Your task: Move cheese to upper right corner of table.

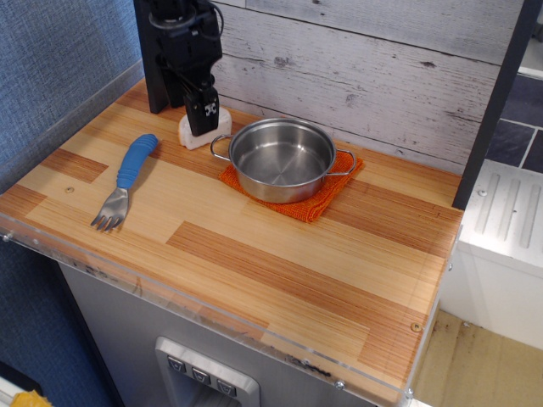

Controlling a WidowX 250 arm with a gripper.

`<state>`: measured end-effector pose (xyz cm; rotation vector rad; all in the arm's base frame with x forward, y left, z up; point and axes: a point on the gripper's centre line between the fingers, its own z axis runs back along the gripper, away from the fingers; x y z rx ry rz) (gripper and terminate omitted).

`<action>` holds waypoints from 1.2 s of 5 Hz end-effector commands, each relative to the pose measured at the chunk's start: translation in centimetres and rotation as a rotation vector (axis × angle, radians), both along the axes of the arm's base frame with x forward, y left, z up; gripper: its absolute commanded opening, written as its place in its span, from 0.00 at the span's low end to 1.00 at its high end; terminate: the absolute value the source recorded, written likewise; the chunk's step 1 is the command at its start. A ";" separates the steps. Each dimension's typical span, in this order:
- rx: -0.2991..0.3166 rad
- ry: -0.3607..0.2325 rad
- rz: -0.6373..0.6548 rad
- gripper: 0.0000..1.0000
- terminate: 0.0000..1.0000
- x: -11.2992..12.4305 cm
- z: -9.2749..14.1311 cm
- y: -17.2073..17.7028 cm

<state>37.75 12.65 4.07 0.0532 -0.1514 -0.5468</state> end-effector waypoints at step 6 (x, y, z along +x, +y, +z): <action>0.027 -0.201 0.138 0.00 0.00 1.2 4.6 1.9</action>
